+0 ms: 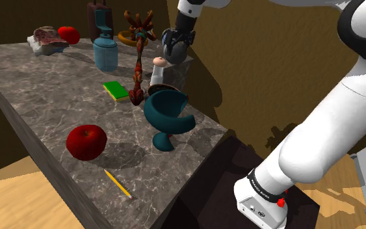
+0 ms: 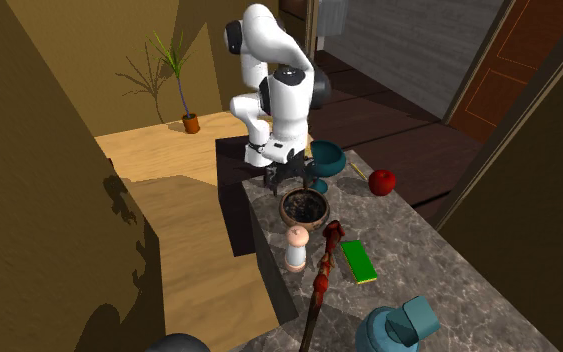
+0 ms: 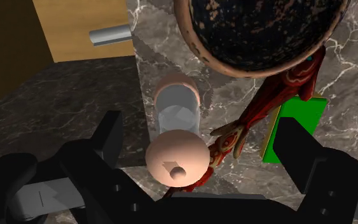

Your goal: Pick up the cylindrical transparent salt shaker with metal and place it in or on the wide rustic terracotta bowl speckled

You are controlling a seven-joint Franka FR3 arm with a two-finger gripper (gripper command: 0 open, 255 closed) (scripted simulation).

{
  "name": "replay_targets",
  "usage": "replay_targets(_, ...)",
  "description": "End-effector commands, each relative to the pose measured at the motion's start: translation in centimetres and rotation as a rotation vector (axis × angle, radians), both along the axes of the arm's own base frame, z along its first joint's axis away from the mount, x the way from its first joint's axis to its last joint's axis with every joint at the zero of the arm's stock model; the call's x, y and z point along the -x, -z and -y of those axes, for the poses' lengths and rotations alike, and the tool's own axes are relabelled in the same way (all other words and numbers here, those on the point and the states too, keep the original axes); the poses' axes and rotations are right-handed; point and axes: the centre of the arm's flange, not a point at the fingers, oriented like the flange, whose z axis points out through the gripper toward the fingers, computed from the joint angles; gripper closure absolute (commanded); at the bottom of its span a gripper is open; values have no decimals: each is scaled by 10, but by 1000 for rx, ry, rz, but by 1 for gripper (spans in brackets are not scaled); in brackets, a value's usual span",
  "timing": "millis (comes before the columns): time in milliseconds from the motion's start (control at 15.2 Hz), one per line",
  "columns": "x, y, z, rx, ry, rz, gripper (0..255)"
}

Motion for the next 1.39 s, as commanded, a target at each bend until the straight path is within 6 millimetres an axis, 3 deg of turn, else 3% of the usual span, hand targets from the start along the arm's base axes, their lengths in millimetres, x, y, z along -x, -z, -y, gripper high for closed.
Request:
replay_targets(0, -27, 12, 1, 0, 9, -4, 0)
replay_targets(462, -114, 48, 2, -2, 38, -19, 0)
replay_targets(990, -120, 89, 2, -2, 39, -20, 0)
replay_targets(1320, -120, 89, 2, -2, 39, -20, 0)
